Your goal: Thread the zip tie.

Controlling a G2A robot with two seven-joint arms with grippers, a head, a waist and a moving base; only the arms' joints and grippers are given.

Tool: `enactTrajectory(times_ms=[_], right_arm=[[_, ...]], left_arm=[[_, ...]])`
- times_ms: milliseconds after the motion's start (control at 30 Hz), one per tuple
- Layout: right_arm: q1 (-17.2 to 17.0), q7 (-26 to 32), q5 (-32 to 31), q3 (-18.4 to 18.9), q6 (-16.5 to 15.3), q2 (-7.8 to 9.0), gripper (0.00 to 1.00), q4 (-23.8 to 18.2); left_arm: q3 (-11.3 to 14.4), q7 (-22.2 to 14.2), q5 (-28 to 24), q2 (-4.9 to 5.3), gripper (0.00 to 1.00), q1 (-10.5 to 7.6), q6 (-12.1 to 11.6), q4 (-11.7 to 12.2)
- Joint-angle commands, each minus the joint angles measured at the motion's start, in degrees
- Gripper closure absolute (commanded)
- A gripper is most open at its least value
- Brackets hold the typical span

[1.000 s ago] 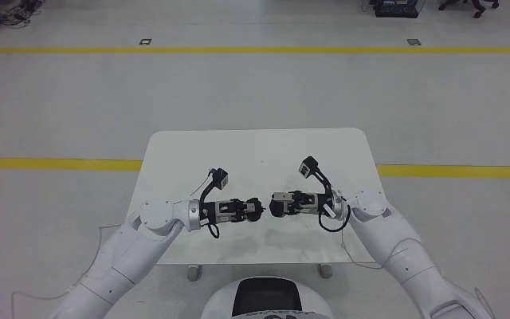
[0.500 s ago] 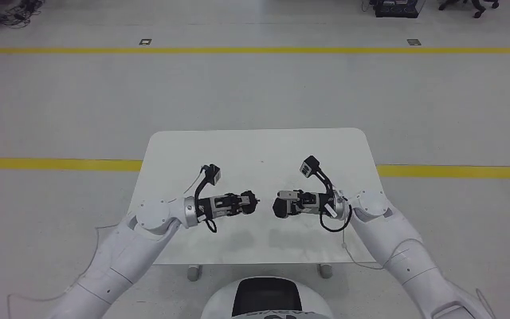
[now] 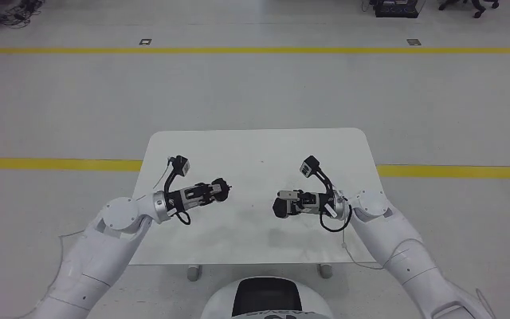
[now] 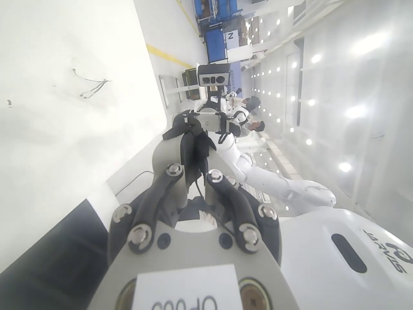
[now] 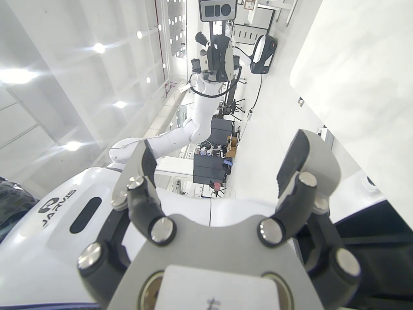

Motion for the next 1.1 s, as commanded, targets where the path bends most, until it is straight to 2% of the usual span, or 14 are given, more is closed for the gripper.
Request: enactTrajectory(times_ms=[0,200,233,333,467,533,600,733,1067], right_arm=[[0.0,0.0,0.0,0.0,0.0,0.0,0.0,0.0],[0.02,-0.43,-0.28,0.05,0.12,0.01,0.0,0.01],[0.35,-1.5,-1.83,0.19,0.88,0.11,0.0,-0.03],[3.17,0.73,-5.57,0.51,4.49,0.52,0.0,1.25],[7.43,2.13,-13.35,0.07,5.32,0.9,0.0,4.1],[9.98,3.82,-17.77,-1.32,5.58,0.88,0.0,5.69],[12.87,6.22,-24.42,-4.04,4.62,0.69,0.0,6.52],[16.89,7.15,-35.75,-9.45,3.28,-0.09,0.0,7.9],[16.89,7.15,-35.75,-9.45,3.28,-0.09,0.0,7.9]], left_arm=[[-0.56,-0.04,-0.34,0.12,1.0,0.54,-0.16,-0.2],[-0.82,0.06,-0.48,0.17,1.0,0.77,-0.24,-0.31],[-0.82,0.06,-0.48,0.17,1.0,0.77,-0.24,-0.31],[-0.82,0.06,-0.48,0.17,1.0,0.77,-0.24,-0.31],[-0.82,0.06,-0.48,0.17,1.0,0.77,-0.24,-0.31],[-0.82,0.06,-0.48,0.17,1.0,0.77,-0.24,-0.31],[-0.82,0.06,-0.48,0.17,1.0,0.77,-0.24,-0.31],[-0.82,0.06,-0.48,0.17,1.0,0.77,-0.24,-0.31],[-0.82,0.06,-0.48,0.17,1.0,0.77,-0.24,-0.31]])
